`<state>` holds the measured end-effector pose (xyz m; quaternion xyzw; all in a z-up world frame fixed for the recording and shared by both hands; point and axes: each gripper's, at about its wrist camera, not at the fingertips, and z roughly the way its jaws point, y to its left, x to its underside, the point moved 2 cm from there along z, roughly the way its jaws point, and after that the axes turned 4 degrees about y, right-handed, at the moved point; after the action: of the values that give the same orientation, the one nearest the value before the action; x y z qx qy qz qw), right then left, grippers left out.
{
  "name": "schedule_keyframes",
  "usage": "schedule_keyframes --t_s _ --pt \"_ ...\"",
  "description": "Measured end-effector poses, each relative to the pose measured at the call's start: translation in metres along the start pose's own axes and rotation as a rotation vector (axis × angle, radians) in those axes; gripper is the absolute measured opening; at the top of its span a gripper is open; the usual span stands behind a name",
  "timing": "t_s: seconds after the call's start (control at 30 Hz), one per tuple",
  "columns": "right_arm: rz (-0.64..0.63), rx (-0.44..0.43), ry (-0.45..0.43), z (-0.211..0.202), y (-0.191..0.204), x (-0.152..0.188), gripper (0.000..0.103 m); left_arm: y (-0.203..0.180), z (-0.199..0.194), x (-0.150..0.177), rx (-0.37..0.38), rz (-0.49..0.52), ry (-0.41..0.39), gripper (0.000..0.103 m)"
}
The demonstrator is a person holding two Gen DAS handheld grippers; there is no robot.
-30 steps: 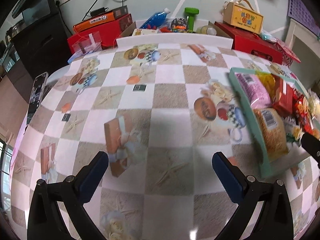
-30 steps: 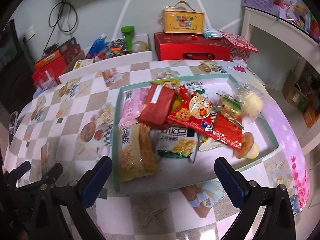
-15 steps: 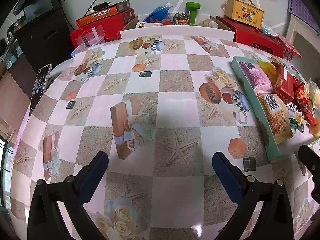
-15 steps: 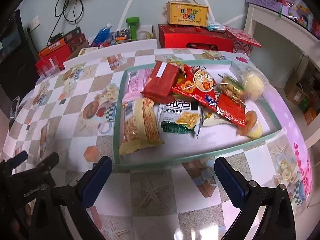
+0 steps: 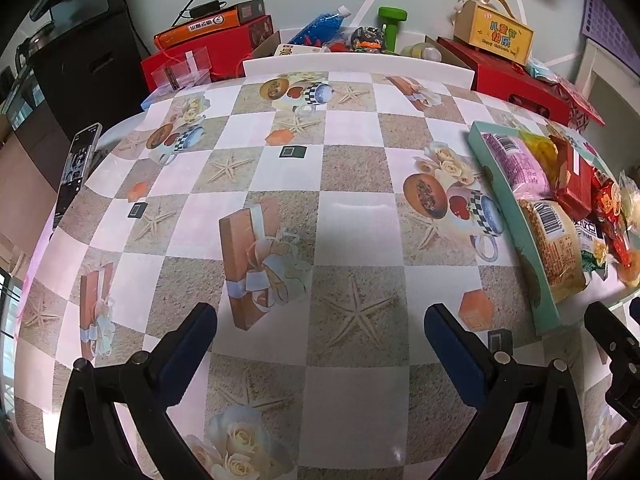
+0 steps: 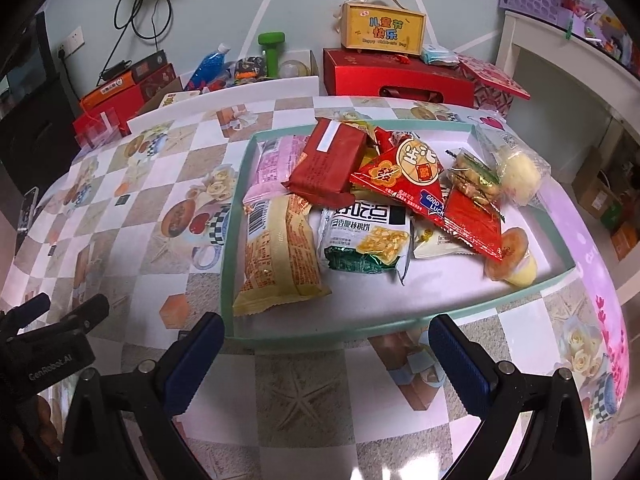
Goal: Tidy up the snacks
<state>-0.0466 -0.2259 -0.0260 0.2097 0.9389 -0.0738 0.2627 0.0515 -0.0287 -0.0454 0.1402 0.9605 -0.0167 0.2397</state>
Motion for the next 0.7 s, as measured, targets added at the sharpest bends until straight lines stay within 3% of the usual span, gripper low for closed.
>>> schedule_keyframes --t_s 0.7 --pt "0.002 0.014 0.003 0.0086 0.0032 -0.0003 0.103 -0.0013 0.0017 -0.0011 0.07 -0.007 -0.028 0.103"
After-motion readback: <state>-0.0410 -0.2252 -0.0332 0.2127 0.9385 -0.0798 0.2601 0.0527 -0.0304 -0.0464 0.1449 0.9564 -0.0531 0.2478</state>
